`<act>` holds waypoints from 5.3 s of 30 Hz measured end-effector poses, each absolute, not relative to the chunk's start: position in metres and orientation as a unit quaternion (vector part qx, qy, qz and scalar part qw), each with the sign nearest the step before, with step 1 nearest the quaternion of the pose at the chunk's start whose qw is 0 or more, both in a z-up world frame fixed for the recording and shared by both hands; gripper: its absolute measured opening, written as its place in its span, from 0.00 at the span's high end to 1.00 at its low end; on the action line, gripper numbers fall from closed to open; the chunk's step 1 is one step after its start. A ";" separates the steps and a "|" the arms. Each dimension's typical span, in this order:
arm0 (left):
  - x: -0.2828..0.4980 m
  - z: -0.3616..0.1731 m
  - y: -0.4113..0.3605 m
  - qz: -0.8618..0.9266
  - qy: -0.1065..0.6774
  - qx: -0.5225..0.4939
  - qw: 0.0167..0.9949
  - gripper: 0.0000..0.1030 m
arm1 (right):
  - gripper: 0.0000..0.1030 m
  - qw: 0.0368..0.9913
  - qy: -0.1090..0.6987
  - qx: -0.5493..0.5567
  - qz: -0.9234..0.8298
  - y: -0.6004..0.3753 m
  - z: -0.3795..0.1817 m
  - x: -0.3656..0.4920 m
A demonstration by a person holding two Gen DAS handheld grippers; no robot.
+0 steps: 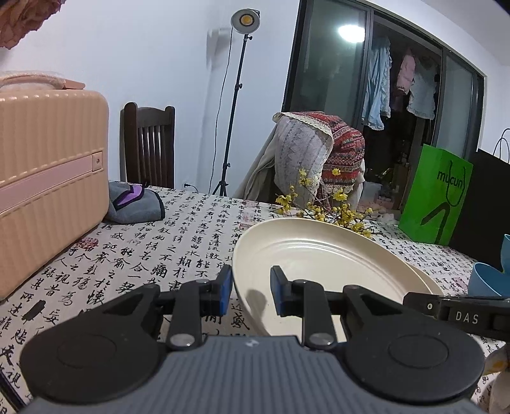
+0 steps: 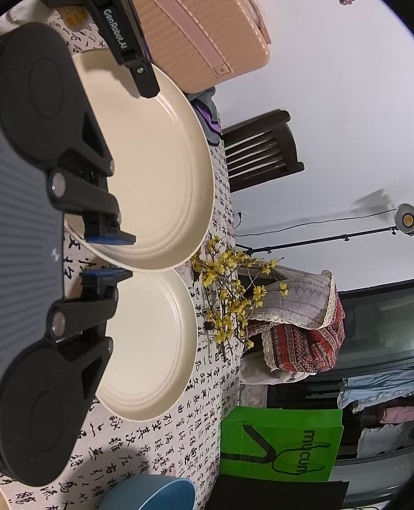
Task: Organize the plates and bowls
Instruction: 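Carry the held cream plate away from the flower sprig with both grippers, then lower the held cream plate toward the tablecloth with both grippers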
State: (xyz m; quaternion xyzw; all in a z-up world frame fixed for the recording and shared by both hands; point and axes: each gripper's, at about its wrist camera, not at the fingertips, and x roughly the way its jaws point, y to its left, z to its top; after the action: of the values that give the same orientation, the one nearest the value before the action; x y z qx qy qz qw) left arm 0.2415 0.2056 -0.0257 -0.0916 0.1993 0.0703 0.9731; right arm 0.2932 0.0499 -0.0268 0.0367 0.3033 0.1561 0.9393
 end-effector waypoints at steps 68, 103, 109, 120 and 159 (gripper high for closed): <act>0.161 -0.005 0.122 0.045 0.186 -0.068 0.979 0.75 | 0.86 0.948 0.280 0.064 0.140 -0.036 -0.014 0.203; 0.118 0.001 0.061 -0.002 0.171 -0.055 0.984 0.75 | 0.86 0.959 0.248 0.073 0.114 -0.102 -0.004 0.143; 0.117 0.000 0.050 -0.013 0.172 -0.052 0.984 0.75 | 0.86 0.961 0.246 0.076 0.106 -0.114 -0.005 0.138; 0.115 -0.002 0.036 -0.024 0.174 -0.052 0.983 0.75 | 0.86 0.962 0.245 0.080 0.093 -0.132 -0.008 0.132; 0.113 -0.023 -0.012 -0.084 0.186 -0.055 0.977 0.75 | 0.86 0.969 0.225 0.093 0.039 -0.182 -0.027 0.104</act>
State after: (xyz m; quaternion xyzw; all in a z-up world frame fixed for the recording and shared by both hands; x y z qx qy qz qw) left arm 0.1134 -0.0120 -0.0227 -0.0550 0.1860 -0.0835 0.9774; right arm 0.1042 -0.1820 -0.0267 0.0929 0.2247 0.0387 0.9692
